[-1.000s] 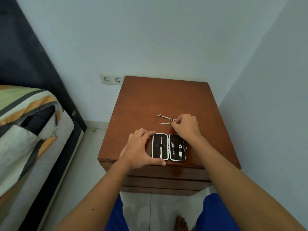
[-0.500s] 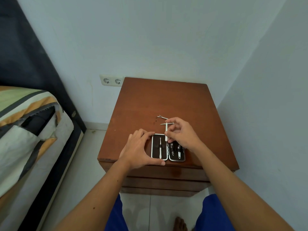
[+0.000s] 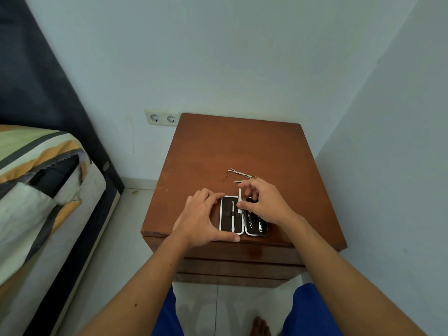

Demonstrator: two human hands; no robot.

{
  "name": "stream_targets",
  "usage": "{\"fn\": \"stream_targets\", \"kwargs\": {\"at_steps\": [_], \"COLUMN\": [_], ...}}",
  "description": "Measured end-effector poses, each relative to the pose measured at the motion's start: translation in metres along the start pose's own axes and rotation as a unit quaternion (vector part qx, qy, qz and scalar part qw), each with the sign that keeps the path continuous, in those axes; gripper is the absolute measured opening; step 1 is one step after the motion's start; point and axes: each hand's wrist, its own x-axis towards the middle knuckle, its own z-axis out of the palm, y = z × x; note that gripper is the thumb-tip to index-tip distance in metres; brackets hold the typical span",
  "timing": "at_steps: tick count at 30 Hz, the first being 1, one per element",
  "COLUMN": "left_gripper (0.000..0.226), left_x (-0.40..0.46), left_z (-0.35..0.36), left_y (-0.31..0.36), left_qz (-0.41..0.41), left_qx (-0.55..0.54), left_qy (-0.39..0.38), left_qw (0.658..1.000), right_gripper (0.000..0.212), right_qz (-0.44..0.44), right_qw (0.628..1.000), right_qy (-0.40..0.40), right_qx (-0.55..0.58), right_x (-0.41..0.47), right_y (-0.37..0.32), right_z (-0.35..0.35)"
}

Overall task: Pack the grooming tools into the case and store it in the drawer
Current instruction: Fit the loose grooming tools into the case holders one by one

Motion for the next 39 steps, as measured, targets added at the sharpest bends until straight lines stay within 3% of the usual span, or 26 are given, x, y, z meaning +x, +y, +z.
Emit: {"fn": "stream_targets", "kwargs": {"at_steps": [3, 11, 16, 24, 26, 29, 32, 36, 39], "left_gripper": [0.125, 0.127, 0.127, 0.127, 0.127, 0.128, 0.128, 0.128, 0.129], "left_x": [-0.001, -0.001, -0.001, -0.001, -0.001, 0.000, 0.000, 0.001, 0.001], "left_z": [0.000, -0.001, -0.001, 0.000, 0.000, 0.000, -0.001, -0.001, -0.002], "left_y": [0.001, 0.003, 0.002, 0.001, 0.001, 0.000, 0.000, 0.001, 0.001], "left_qz": [0.004, 0.004, 0.006, 0.011, 0.010, 0.007, 0.004, 0.002, -0.002], "left_qx": [-0.003, -0.006, -0.005, -0.003, -0.007, -0.003, 0.000, 0.001, 0.000], "left_qy": [0.005, 0.007, 0.011, 0.010, 0.011, 0.007, 0.002, -0.003, -0.007], "left_qw": [1.000, 1.000, 1.000, 1.000, 1.000, 1.000, 1.000, 1.000, 1.000], "right_gripper": [0.046, 0.039, 0.066, 0.057, 0.044, 0.015, 0.012, 0.035, 0.030], "right_qz": [0.012, -0.007, -0.036, -0.049, -0.044, -0.018, 0.048, 0.078, 0.067], "right_qw": [1.000, 0.995, 0.989, 0.987, 0.994, 0.999, 0.993, 0.992, 0.992], "right_qy": [0.010, -0.075, -0.101, -0.116, -0.090, 0.039, 0.110, 0.084, 0.053], "right_qx": [0.011, -0.070, -0.104, -0.097, -0.049, 0.013, -0.005, -0.057, -0.089], "right_x": [0.002, 0.000, -0.019, -0.026, -0.025, -0.011, 0.013, 0.039, 0.045], "right_y": [-0.002, -0.011, -0.005, 0.001, 0.004, 0.012, 0.021, 0.033, 0.035], "right_z": [-0.001, -0.009, -0.006, -0.004, -0.004, -0.007, -0.014, -0.019, -0.021]}}
